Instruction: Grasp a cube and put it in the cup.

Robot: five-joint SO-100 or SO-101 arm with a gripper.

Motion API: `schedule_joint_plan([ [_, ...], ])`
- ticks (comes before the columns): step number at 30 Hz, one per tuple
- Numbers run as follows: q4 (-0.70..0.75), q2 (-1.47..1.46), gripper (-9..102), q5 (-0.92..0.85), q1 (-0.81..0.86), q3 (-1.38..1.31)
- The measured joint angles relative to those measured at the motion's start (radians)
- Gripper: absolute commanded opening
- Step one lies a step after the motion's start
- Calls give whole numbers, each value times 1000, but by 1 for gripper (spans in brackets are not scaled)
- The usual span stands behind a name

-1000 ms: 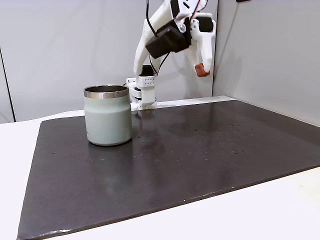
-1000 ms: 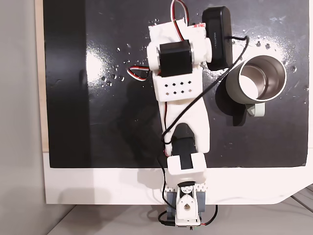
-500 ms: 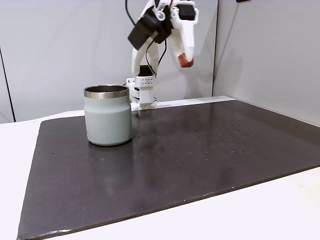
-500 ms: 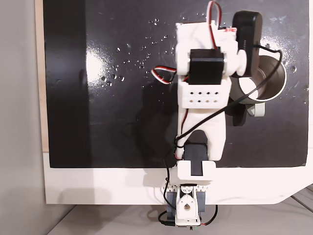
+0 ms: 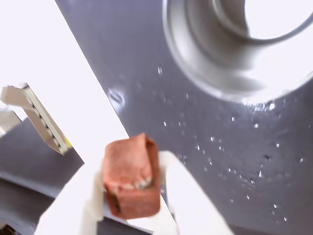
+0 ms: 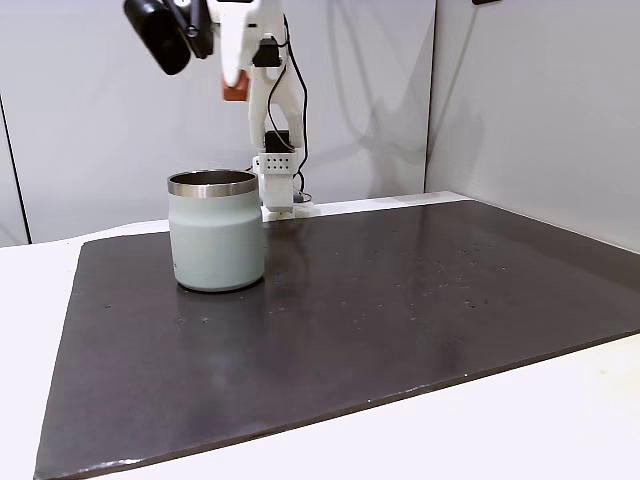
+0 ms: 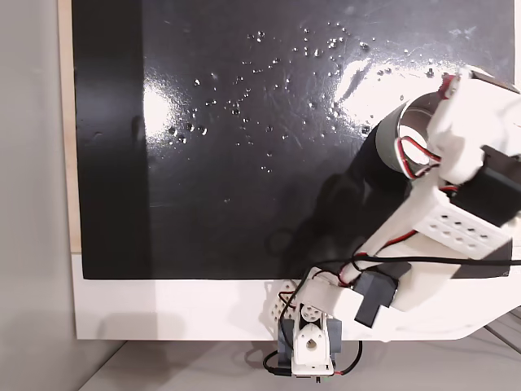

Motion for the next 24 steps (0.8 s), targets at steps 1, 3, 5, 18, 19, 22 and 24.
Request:
schedule_joint_plan([
  [1, 0, 3, 2, -14, 23, 6],
  [3, 0, 8, 2, -37, 69, 29],
  [5, 0, 8, 2, -61, 110, 60],
  [18, 0, 8, 2, -207, 158, 230],
  [19, 0, 6, 2, -210, 155, 235],
  [22, 0, 5, 2, -216, 152, 235],
  [24, 0, -8, 2, -218, 147, 235],
])
